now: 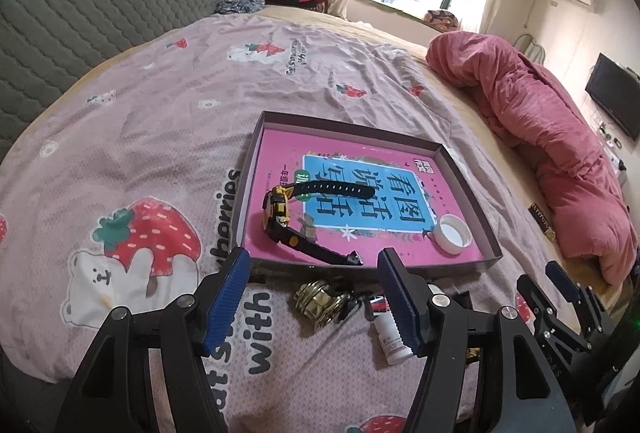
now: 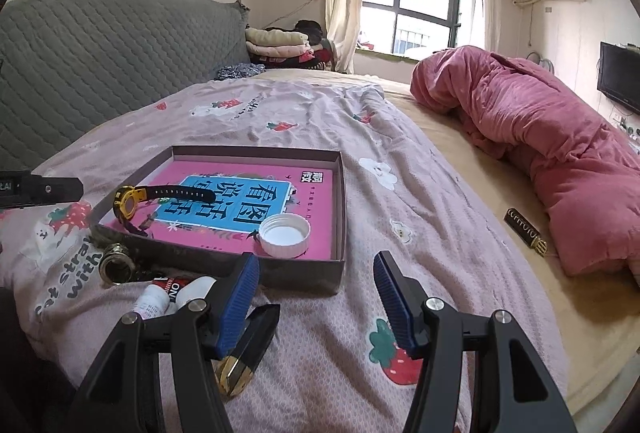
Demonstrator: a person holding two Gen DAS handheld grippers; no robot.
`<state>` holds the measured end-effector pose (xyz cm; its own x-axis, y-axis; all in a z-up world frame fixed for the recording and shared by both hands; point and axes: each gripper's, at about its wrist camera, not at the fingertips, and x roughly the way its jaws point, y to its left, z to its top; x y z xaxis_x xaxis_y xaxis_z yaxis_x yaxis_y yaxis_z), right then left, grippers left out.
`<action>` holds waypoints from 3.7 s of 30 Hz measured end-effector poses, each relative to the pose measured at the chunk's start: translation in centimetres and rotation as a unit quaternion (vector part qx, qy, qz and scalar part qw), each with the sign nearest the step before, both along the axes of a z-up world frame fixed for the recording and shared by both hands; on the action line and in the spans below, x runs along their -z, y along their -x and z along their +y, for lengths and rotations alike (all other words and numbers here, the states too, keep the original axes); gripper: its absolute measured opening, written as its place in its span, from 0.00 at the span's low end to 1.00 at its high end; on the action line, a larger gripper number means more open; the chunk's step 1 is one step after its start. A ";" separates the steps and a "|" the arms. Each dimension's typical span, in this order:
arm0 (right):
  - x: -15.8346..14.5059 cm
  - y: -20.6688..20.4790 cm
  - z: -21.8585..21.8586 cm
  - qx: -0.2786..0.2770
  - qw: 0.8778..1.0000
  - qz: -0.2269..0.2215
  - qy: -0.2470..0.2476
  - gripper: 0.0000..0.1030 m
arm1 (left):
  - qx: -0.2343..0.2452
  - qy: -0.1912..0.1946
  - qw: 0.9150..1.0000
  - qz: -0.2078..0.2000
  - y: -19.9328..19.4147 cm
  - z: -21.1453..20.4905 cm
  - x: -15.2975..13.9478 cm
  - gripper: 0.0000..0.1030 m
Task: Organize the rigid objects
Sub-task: 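Withdraw both tools from the tray back toward the remaining objects, then move right tool toward the black-and-gold lipstick, fingers open around it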
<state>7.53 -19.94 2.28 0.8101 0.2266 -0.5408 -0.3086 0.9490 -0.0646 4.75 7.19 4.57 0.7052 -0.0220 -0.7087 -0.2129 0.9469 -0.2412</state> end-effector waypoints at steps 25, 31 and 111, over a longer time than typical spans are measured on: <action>-1.6 3.1 0.8 -0.016 1.000 -0.009 0.009 0.57 | 0.008 -0.009 1.000 -0.017 2.5 0.5 -2.0 0.66; -1.8 3.3 0.3 -0.011 1.000 -0.005 0.001 0.57 | 0.008 -0.012 1.000 -0.017 3.5 0.9 -2.3 0.66; 5.9 0.2 3.5 -0.047 0.987 0.155 0.007 0.57 | 0.053 -0.020 0.995 0.077 -0.3 -1.0 7.3 0.66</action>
